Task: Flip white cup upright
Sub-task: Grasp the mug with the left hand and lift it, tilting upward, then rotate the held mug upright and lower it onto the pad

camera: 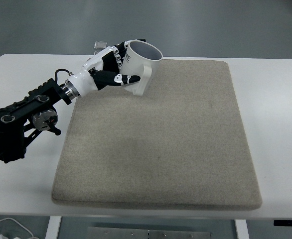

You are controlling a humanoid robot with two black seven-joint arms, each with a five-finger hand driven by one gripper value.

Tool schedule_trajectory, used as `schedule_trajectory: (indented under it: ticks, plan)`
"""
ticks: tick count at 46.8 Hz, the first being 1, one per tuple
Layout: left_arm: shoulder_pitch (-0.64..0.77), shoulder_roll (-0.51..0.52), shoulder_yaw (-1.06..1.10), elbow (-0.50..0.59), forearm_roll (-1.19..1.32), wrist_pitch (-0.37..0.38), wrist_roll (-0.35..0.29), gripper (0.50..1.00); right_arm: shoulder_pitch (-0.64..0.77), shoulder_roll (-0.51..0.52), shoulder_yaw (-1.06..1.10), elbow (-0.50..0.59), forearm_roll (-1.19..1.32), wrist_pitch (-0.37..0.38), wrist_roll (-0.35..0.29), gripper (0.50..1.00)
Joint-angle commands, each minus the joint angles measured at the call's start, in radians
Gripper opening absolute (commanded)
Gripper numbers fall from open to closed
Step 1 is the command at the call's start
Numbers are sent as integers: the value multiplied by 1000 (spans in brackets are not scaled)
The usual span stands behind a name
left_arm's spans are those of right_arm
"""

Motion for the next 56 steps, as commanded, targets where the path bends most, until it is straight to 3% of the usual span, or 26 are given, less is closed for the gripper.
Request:
schedule_trajectory:
  ticks: [1,14,33,56]
  plan:
    - [35,0,-31,2,10,-55,-15,500,0,0,0,0,0,0,0,930]
    - [74,12,-19,72,26,-129,-49,500,0,0,0,0,0,0,0,930]
    - [75,-3,-19,137,88,-129,-49,500,0,0,0,0,0,0,0,930]
    - [74,-92,-19,199,137,-112,-47,500,0,0,0,0,0,0,0,930]
